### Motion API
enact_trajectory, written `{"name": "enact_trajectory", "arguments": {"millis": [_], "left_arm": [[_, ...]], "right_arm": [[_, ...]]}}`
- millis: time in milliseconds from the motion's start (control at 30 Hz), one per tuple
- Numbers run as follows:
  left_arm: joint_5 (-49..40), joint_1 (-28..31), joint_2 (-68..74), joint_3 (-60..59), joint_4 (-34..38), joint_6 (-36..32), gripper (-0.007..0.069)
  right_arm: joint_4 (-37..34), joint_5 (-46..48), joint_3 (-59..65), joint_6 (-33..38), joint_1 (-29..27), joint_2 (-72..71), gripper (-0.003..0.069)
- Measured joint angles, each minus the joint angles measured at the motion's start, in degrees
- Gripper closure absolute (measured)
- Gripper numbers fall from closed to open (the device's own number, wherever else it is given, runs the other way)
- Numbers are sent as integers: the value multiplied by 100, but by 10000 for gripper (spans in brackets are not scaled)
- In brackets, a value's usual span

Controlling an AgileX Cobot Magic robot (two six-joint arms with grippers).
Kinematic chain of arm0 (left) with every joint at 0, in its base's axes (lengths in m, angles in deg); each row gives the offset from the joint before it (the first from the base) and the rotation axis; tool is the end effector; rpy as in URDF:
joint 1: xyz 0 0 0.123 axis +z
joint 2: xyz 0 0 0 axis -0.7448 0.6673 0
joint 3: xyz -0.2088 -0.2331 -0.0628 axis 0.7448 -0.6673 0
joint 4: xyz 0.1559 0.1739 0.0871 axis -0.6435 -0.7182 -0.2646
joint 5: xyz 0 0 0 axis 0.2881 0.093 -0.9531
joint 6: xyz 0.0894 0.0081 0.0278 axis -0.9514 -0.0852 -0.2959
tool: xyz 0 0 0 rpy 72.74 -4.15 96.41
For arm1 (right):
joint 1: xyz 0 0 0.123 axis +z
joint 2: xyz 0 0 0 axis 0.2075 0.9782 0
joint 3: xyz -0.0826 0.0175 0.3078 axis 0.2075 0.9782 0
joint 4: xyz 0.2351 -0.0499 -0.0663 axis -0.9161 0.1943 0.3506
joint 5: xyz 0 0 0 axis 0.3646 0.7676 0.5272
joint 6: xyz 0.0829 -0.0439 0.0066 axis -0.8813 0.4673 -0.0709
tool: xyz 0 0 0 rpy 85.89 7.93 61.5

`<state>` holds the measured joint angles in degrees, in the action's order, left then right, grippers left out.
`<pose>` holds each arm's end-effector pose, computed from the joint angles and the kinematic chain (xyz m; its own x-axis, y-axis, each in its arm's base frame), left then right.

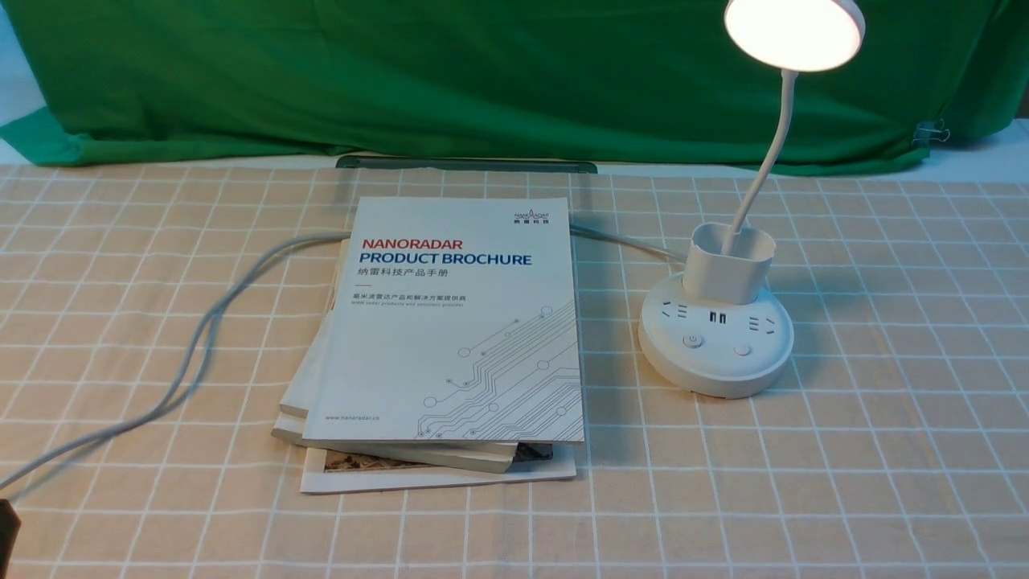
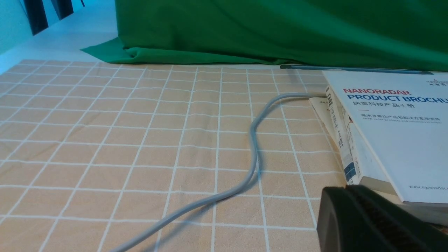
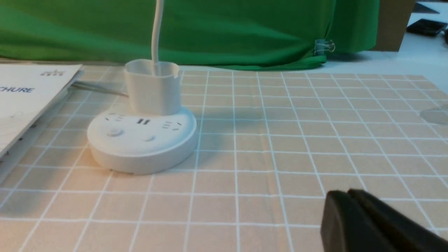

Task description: Turn on the table lamp on the light coffee tablecloth with your hand.

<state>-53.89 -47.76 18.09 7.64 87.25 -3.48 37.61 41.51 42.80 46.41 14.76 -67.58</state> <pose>0.0216 -0.0021 0.1911 -0.1340 -0.0338 -0.9904 0.0117 0.9993 -0.0357 0.0224 -0.0001 0.1896 -0.1407 0.0012 -0.9901 -0.0352 0.9994 0.0062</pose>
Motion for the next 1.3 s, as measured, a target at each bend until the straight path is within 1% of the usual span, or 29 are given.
{"name": "enact_trajectory", "arguments": {"millis": [867, 1300], "left_arm": [[0, 0, 0, 0, 0, 0, 603], [0, 0, 0, 0, 0, 0, 603]], "right_arm": [[-1, 60, 0, -86, 4, 0, 619], [-1, 75, 0, -91, 4, 0, 575]]}}
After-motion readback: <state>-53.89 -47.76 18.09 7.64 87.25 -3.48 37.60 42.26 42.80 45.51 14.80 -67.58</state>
